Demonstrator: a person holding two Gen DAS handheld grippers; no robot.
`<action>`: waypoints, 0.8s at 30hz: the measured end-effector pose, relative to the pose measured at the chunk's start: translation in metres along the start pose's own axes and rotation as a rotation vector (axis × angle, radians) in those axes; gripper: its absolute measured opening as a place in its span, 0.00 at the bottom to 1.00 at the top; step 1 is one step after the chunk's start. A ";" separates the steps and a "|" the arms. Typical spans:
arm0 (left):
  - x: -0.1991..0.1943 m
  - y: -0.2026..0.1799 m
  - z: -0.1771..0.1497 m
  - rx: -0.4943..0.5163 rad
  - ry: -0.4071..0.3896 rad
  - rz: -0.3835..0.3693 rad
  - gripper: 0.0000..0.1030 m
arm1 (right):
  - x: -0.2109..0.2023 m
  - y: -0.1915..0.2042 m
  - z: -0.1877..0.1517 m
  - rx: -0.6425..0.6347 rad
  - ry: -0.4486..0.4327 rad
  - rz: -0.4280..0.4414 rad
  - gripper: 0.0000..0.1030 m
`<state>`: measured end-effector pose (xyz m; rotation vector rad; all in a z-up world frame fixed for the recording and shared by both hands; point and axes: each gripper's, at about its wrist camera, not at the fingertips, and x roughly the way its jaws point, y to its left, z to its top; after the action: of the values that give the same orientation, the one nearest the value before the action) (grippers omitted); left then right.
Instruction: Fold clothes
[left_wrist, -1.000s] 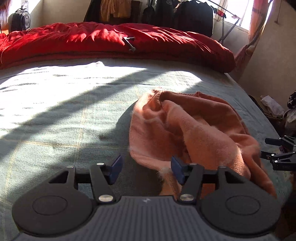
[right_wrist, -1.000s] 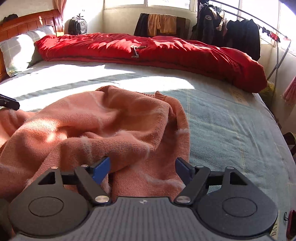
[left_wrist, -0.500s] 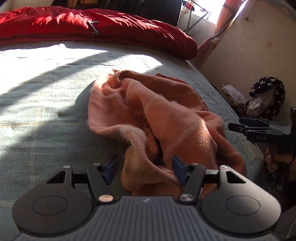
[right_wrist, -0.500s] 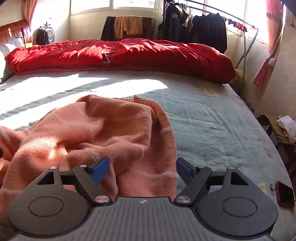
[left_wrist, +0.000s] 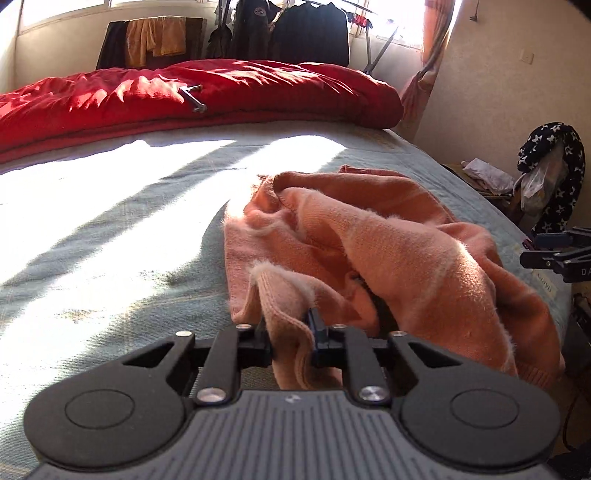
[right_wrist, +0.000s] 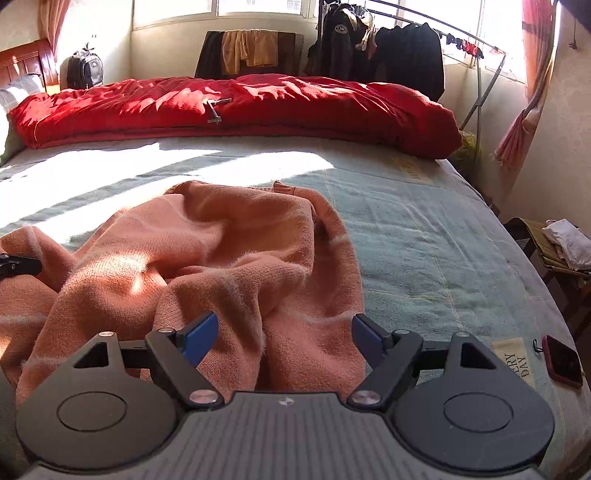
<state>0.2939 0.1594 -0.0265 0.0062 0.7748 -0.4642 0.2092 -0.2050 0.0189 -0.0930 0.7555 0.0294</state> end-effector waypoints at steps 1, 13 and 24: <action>-0.003 0.005 0.001 0.004 -0.005 0.030 0.15 | -0.001 0.000 0.001 0.003 -0.002 0.003 0.80; -0.039 0.044 0.006 -0.018 -0.097 0.363 0.15 | 0.004 -0.012 0.012 -0.018 -0.031 0.038 0.80; -0.018 0.073 0.005 -0.100 -0.016 0.558 0.16 | 0.030 -0.034 0.024 -0.068 -0.065 0.175 0.80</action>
<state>0.3156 0.2321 -0.0225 0.1225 0.7433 0.1038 0.2497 -0.2371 0.0185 -0.0894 0.6963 0.2240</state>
